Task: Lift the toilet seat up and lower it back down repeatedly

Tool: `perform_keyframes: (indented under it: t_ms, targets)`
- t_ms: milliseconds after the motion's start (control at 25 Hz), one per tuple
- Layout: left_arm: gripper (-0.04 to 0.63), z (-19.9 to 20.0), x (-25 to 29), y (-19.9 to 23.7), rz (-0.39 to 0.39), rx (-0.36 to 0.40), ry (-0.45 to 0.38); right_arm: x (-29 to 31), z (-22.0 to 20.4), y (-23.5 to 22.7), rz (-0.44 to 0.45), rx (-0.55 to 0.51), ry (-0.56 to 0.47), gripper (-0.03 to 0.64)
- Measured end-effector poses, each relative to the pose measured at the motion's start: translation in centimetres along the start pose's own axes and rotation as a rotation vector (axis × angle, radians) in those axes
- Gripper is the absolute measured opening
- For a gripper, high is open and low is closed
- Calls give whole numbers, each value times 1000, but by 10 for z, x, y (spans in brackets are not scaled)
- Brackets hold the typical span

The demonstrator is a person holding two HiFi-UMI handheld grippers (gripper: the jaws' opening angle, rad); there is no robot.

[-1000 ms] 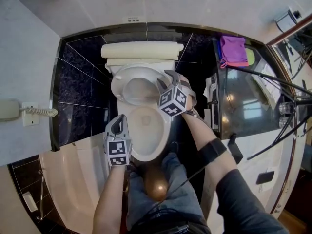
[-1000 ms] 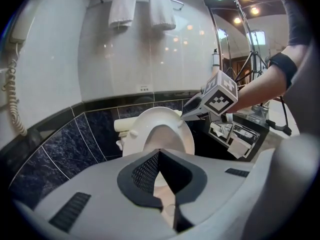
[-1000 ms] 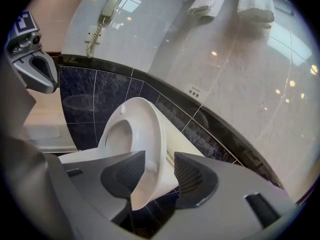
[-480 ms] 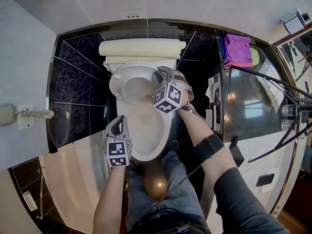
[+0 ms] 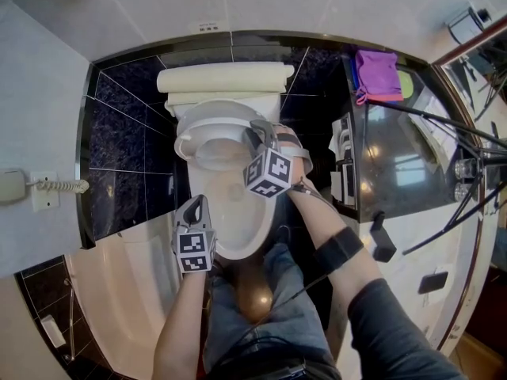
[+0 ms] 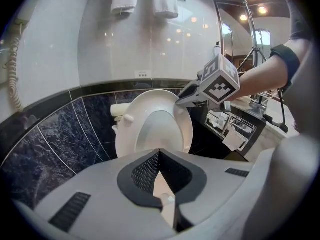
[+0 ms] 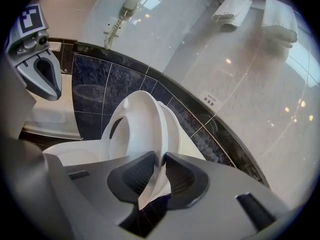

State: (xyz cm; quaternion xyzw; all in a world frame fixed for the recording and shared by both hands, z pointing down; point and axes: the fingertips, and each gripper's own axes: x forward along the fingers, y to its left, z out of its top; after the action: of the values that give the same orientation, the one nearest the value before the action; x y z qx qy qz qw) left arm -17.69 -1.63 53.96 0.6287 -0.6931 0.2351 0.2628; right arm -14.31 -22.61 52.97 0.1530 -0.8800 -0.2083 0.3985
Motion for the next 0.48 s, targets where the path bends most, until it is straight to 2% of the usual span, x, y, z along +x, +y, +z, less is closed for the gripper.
perform_keyframes:
  t_ms: [480]
  targets:
    - [0, -40, -16, -12, -54, -11, 16, -61, -6, 64, -69, -24, -2, 87]
